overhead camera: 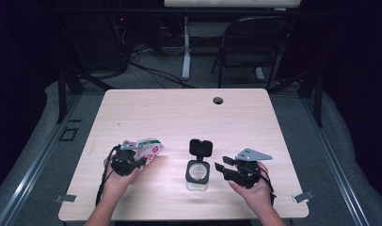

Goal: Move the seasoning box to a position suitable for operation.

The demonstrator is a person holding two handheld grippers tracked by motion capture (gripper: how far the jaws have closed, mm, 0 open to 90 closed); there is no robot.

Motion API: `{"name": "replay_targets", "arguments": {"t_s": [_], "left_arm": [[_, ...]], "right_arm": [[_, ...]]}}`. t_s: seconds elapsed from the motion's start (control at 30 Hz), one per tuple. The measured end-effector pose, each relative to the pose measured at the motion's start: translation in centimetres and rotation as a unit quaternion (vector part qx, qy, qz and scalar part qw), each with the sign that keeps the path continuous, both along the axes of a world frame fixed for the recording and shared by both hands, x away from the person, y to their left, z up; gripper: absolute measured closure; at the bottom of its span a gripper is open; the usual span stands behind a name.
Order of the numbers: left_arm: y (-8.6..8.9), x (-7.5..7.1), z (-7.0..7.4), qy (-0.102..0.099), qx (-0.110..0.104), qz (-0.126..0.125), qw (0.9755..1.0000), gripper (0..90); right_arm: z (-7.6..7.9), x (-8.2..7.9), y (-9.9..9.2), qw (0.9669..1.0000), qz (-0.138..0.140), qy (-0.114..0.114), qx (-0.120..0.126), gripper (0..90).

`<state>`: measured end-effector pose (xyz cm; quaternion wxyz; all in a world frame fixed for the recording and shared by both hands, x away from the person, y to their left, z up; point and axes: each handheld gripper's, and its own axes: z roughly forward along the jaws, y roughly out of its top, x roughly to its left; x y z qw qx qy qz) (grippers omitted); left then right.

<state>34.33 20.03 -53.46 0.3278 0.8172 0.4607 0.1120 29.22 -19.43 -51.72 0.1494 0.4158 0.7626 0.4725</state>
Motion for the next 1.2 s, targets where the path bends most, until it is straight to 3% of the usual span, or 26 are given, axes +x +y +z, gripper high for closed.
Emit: {"name": "replay_targets", "arguments": {"t_s": [0.57,0.97,1.2], "left_arm": [[1.6,0.1,4.4,-0.034,0.048,-0.003,0.9983,90.0],[2.7,0.1,6.3,-0.057,0.053,0.006,0.997,90.0],[3.3,-0.1,8.2,-0.077,0.065,0.006,0.9948,90.0]], "right_arm": [[-0.1,0.2,0.0,1.0,-0.001,0.005,0.002,56.1],[-0.1,0.2,0.0,1.0,-0.001,0.005,0.001,56.1],[-0.2,0.3,0.0,1.0,-0.001,0.004,-0.003,56.1]]}}
